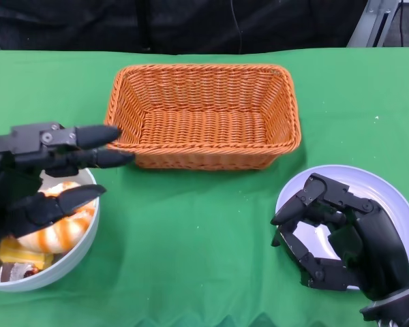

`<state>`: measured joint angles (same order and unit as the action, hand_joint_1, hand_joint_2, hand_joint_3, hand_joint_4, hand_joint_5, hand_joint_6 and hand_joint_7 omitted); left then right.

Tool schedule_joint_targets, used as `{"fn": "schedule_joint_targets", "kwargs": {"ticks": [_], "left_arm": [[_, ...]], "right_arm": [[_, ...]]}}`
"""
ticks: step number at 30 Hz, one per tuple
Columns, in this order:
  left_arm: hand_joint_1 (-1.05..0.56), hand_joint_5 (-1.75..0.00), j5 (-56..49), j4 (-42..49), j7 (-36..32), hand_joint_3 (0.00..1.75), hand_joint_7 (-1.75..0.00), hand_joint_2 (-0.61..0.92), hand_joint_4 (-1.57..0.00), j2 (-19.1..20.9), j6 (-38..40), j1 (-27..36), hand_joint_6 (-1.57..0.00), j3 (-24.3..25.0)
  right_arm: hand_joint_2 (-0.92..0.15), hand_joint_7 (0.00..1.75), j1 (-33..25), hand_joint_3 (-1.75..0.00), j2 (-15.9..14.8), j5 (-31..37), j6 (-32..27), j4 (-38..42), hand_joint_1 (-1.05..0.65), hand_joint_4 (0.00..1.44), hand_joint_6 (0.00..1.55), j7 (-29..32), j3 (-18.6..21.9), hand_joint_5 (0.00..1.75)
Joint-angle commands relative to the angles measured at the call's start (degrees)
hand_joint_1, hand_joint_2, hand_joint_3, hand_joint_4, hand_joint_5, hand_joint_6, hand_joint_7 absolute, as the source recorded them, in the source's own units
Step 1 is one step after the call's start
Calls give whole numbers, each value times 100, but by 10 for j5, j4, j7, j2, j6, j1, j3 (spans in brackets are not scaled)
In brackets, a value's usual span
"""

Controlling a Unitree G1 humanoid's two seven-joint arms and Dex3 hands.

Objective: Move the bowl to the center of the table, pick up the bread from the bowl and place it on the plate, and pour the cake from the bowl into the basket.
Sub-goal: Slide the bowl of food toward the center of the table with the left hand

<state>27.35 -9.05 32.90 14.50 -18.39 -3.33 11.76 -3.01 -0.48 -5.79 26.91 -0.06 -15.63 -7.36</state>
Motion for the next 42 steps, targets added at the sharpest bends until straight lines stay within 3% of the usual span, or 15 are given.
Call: {"fn": "schedule_joint_targets", "kwargs": {"ticks": [1, 8, 15, 28, 35, 42], "left_arm": [[-50, -2, 12, -11, -13, 2, 0, 92, -89, 9, 7, 0, -81, 23], [-53, 0, 29, 42, 1, 8, 0, 92, -74, 18, -8, -30, -68, 66], [-61, 0, -3, 170, -19, 13, 0, 92, -56, 46, -36, -81, -57, 113], [-62, 0, -28, 342, -17, 14, 0, 92, -51, 93, -67, -143, -49, 142], [-63, -1, -126, 425, -84, 20, 0, 92, -54, 126, -124, -159, -51, 134], [-60, 0, -162, 502, -116, 13, -1, 92, -53, 137, -147, -178, -52, 124]], "right_arm": [[-48, 124, 3, -97, -3, -10, 2, 3, -20, 71, 68, -3, 5, 149], [-48, 124, 5, -96, -1, -5, 8, 12, -18, 71, 68, 0, 5, 149], [-47, 123, 4, -99, 2, -6, 8, 14, -18, 71, 69, -1, 2, 150], [-46, 124, 2, -100, 5, -3, 11, 16, -19, 72, 69, 0, 0, 149], [-46, 125, 4, -100, 3, -4, 18, 21, -21, 72, 69, -4, 1, 149], [-47, 125, 1, -98, 4, -4, 14, 17, -20, 72, 69, -3, 0, 150]]}}
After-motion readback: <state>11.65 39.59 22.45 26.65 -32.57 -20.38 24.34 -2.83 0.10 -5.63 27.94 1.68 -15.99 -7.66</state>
